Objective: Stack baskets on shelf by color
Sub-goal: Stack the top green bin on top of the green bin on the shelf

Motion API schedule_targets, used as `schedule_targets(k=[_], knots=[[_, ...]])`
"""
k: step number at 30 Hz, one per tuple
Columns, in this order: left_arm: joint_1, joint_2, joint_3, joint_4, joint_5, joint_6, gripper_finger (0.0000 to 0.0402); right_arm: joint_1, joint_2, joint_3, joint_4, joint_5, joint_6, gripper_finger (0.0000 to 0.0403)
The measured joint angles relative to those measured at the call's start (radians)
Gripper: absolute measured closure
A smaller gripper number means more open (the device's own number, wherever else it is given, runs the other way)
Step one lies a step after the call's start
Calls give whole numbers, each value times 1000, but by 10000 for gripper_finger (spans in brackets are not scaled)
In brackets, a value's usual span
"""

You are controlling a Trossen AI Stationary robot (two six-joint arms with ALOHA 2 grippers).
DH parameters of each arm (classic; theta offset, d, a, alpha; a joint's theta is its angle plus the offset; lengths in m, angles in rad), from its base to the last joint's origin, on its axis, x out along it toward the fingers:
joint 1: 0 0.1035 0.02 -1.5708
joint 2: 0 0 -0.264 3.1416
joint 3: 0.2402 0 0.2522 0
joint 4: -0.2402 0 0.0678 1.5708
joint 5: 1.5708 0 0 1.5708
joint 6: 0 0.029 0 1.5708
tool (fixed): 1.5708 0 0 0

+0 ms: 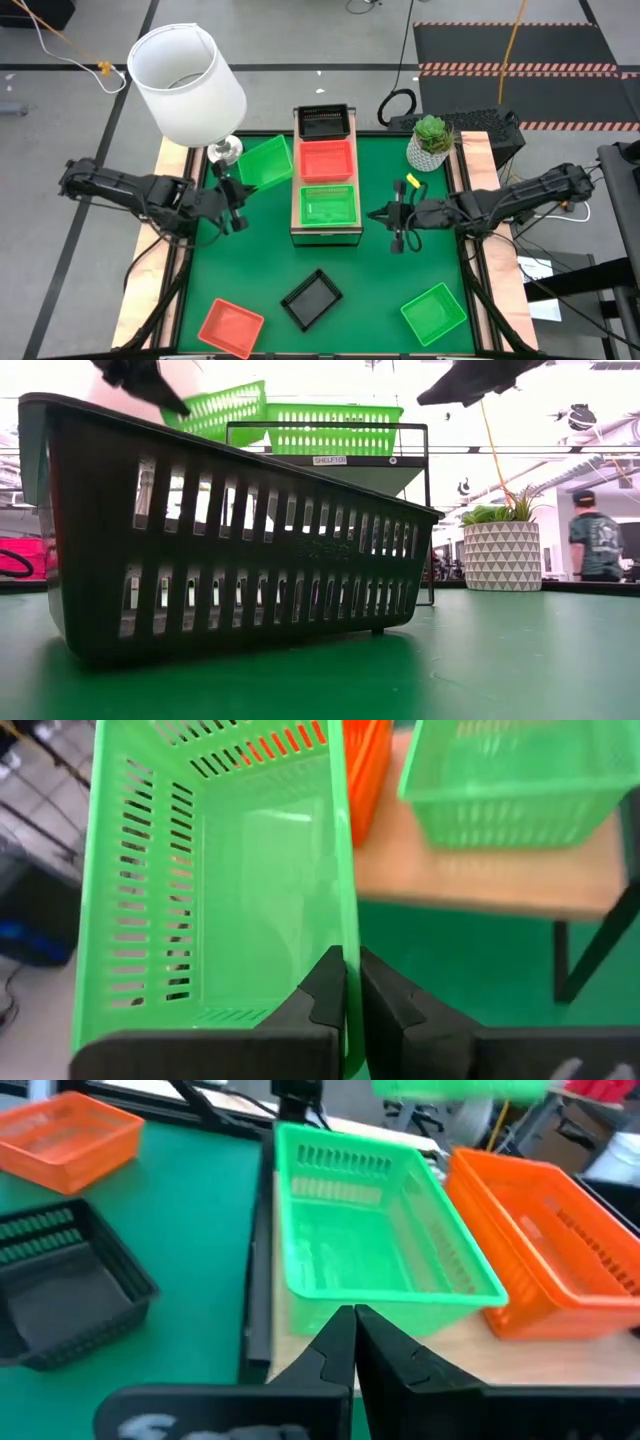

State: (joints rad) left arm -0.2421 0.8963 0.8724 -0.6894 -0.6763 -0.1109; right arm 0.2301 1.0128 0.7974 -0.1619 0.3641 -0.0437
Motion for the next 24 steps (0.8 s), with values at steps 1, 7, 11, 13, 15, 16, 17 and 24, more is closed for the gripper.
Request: schedule_targets(k=[1, 7, 11, 13, 15, 16, 17, 24], knots=[[-13, 0, 12, 2, -14, 3, 387, -9, 1, -2, 1, 0, 0, 399], [-52, 28, 51, 134, -53, 154, 390, -57, 21, -29, 45, -52, 5, 399], [-52, 96, 100, 224, -23, 256, 390, -87, 60, -38, 81, -90, 5, 399], [-53, 144, 138, 218, 12, 280, 394, -100, 75, -38, 87, -111, 5, 399], [-53, 192, 180, 219, 29, 295, 394, -108, 87, -38, 87, -134, 5, 399], [-56, 215, 201, 211, 32, 301, 390, -111, 92, -38, 88, -134, 5, 399], [-59, 237, 222, 211, 36, 307, 387, -113, 95, -38, 89, -134, 5, 399], [-83, 368, 354, 189, 102, 343, 394, -113, 95, -38, 85, -141, 3, 399]])
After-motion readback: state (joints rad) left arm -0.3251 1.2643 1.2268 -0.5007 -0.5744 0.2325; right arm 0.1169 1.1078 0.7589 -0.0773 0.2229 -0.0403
